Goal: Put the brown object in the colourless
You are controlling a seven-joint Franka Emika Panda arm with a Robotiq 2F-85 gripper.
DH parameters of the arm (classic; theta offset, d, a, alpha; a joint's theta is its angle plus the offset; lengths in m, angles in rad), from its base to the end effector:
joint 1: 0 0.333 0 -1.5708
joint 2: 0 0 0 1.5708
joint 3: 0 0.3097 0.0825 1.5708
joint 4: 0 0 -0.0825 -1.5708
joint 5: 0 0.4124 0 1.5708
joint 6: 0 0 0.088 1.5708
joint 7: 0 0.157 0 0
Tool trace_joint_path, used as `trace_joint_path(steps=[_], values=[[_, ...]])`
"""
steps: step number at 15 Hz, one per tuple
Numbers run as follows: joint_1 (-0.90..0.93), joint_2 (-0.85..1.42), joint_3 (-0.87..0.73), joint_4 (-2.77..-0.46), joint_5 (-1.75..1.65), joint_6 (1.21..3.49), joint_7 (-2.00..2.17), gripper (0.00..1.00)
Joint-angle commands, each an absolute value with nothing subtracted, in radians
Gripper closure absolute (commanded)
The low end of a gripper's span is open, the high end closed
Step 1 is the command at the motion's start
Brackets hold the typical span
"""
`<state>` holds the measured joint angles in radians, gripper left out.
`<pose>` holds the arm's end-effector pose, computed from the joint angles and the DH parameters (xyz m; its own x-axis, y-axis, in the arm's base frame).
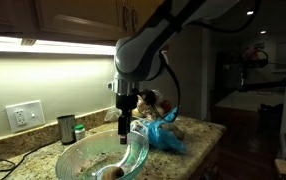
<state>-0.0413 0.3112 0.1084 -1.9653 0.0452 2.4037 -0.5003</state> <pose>0.6466 0.0445 0.2546 0.8545 0.4992 0.1437 0.5042 -0.8636 0.0016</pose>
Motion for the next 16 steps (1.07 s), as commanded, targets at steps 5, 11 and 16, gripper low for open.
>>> trace_joint_path(steps=[5, 11, 16], values=[[-0.053, 0.264, 0.088, -1.985, 0.033, 2.363, -0.488, 0.0], [-0.047, 0.285, 0.079, -1.962, 0.029, 2.367, -0.484, 0.0], [-0.046, 0.285, 0.079, -1.962, 0.029, 2.367, -0.483, 0.0]])
